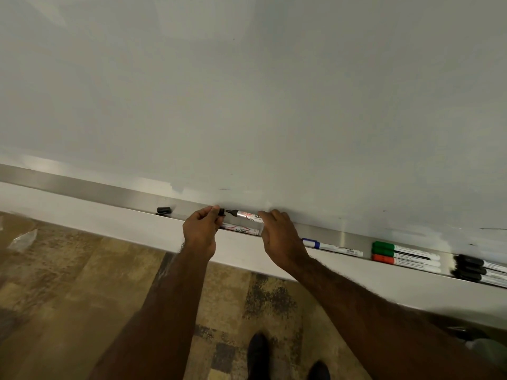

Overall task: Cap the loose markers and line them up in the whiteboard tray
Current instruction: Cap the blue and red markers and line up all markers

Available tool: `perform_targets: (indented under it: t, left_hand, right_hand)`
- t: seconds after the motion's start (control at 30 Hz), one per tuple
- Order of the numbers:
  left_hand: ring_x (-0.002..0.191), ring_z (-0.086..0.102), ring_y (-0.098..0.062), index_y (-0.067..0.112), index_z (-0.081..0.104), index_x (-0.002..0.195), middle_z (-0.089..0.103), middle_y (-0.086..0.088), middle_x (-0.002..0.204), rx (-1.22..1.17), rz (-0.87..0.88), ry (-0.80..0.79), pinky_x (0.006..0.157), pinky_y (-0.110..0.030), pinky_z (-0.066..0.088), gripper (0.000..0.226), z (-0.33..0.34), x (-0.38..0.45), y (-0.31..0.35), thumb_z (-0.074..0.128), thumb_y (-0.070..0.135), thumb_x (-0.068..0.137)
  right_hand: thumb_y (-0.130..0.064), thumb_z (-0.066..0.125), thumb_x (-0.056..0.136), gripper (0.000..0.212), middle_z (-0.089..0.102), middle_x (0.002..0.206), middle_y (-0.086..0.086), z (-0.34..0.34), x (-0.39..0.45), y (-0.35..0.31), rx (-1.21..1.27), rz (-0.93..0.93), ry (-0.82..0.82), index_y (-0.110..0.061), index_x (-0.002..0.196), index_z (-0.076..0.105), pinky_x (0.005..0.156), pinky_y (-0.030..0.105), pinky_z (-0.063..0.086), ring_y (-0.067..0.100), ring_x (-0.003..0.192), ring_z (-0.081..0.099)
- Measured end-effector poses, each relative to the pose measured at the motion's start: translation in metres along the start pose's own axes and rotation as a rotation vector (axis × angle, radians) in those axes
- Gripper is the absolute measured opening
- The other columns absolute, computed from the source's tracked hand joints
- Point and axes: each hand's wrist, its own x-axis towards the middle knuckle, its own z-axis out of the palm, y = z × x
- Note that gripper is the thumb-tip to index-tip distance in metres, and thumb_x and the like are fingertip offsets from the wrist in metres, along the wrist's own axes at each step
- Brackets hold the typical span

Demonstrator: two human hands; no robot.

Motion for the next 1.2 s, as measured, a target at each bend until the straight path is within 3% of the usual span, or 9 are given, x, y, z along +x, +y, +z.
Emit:
perform_targets:
  t: [0.87,1.0,1.2]
  left_hand:
    - [0.078,0.069,-0.024,-0.004,0.066,0.088,0.068,-0.015,0.087,0.111,0.017,-0.079,0.065,-0.022,0.06,0.009,0.064,-0.051,-0.024,0.068,0.003,0.083]
    - [0.079,0.068,-0.024,0.003,0.066,0.078,0.068,-0.014,0.085,0.142,0.023,-0.115,0.071,-0.025,0.06,0.005,0.081,-0.063,-0.028,0.068,0.004,0.083]
    - [0.075,0.069,-0.023,0.003,0.067,0.077,0.07,-0.012,0.08,0.236,0.021,-0.206,0.072,-0.027,0.06,0.006,0.094,-0.072,-0.038,0.071,0.006,0.081]
  right_hand:
    - [0.005,0.041,0.088,0.041,0.055,0.112,0.018,-0.033,-0.028,0.038,0.081,0.15,0.062,-0.004,0.127,0.051,0.09,0.033,0.04,0.03,0.105,0.045]
    - [0.001,0.042,0.092,0.038,0.055,0.115,0.016,-0.044,-0.035,0.052,0.094,0.184,0.042,-0.006,0.128,0.05,0.087,0.025,0.035,0.029,0.107,0.047]
    - [-0.005,0.043,0.095,0.031,0.06,0.113,0.017,-0.066,-0.047,0.072,0.087,0.201,0.023,-0.006,0.123,0.055,0.087,0.031,0.04,0.031,0.102,0.053]
